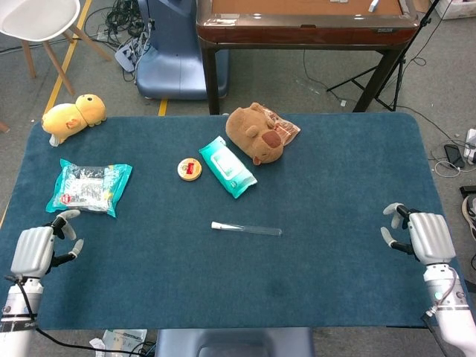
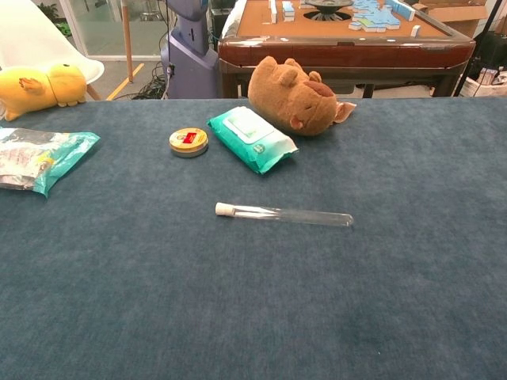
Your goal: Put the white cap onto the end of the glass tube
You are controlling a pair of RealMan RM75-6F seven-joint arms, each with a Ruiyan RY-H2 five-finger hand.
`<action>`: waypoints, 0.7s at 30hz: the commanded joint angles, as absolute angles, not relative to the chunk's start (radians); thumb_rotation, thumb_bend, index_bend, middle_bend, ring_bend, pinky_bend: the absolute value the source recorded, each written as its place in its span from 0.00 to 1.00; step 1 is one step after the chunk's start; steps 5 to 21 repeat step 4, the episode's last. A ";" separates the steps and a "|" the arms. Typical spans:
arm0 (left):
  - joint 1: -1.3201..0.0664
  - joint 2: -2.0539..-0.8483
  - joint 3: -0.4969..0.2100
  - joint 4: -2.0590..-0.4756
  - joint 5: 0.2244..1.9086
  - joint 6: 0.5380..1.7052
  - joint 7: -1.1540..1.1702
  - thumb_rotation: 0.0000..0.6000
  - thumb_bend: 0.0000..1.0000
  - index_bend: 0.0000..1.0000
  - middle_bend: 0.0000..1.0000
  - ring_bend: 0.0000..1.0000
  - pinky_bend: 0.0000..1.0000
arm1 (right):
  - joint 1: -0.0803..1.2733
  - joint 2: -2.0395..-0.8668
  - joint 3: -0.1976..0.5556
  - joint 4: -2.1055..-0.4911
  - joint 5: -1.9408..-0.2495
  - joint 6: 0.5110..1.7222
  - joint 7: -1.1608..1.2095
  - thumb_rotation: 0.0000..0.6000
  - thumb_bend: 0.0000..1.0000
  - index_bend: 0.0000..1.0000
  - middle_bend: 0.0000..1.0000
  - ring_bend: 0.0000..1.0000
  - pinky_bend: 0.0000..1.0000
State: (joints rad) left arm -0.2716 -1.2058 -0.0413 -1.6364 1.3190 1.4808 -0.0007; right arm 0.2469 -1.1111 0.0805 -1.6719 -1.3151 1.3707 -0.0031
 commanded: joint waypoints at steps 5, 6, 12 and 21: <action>-0.217 -1.203 -0.013 -1.676 1.364 1.528 0.039 1.00 0.29 0.28 0.56 0.52 0.57 | 0.223 -1.108 0.070 -1.682 -1.347 1.387 0.011 1.00 0.33 0.43 0.59 0.56 0.71; -0.217 -1.203 -0.013 -1.676 1.364 1.528 0.039 1.00 0.29 0.28 0.56 0.52 0.57 | 0.223 -1.108 0.070 -1.682 -1.347 1.387 0.011 1.00 0.33 0.43 0.59 0.56 0.71; -0.217 -1.203 -0.013 -1.676 1.364 1.528 0.039 1.00 0.29 0.28 0.56 0.52 0.57 | 0.223 -1.108 0.070 -1.682 -1.347 1.387 0.011 1.00 0.33 0.43 0.59 0.56 0.71; -0.217 -1.203 -0.013 -1.676 1.364 1.528 0.039 1.00 0.29 0.28 0.56 0.52 0.57 | 0.223 -1.108 0.070 -1.682 -1.347 1.387 0.011 1.00 0.33 0.43 0.59 0.56 0.71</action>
